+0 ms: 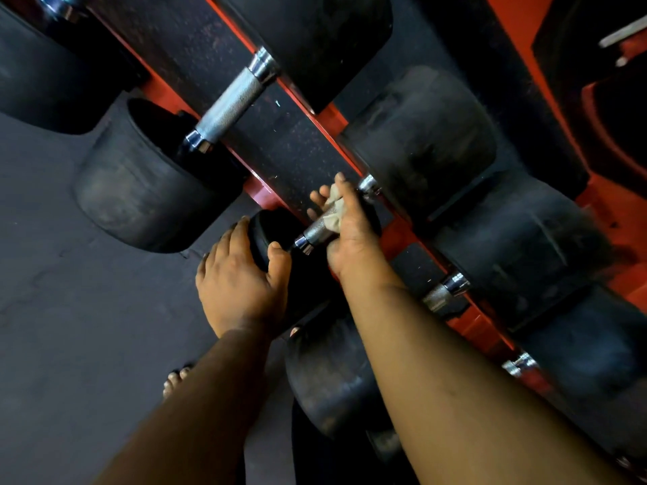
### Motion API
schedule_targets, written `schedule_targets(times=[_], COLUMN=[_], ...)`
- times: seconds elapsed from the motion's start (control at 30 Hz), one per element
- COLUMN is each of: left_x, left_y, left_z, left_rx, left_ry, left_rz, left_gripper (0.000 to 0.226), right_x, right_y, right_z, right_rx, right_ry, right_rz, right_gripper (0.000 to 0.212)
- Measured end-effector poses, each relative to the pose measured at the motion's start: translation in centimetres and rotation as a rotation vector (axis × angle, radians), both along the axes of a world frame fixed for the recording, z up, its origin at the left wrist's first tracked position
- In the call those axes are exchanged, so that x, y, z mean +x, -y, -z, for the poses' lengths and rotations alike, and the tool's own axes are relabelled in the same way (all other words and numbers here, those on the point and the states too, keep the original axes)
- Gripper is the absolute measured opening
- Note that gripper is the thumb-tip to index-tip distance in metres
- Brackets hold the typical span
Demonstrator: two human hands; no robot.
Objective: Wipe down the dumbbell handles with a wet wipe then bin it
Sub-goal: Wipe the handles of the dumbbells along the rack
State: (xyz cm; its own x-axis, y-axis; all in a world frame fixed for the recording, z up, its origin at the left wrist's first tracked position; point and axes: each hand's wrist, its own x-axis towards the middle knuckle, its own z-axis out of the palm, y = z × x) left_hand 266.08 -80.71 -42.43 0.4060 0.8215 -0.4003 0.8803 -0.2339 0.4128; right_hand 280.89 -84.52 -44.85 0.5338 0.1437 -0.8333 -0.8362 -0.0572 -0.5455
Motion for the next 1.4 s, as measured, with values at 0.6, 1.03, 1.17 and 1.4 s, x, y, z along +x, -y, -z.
schedule_targets(times=[0.6,1.03,1.17,1.4], left_x=[-0.1,-4.5,-4.3,-0.5], left_y=[-0.2,14.9,19.0,17.7], left_z=[-1.0,-5.8,-6.3,-3.5], left_rx=[-0.030,-0.140,-0.288,-0.249], left_ry=[0.019,0.031,-0.001,-0.054], left_rz=[0.016,0.172,0.252,0.033], left_gripper=[0.070,0.092,0.082,0.078], right_x=[-3.9,-1.2,-2.0,-1.7], right_y=[5.9,20.2,23.6,22.5], right_z=[-3.5,-7.5,-7.5,-5.5], right_rx=[-0.330,-0.498,-0.720,-0.830], right_ry=[0.209,1.004,1.145,1.300], right_rz=[-1.044,-1.776,-2.268,-2.564], right_gripper=[0.018,0.062,0.060,0.064])
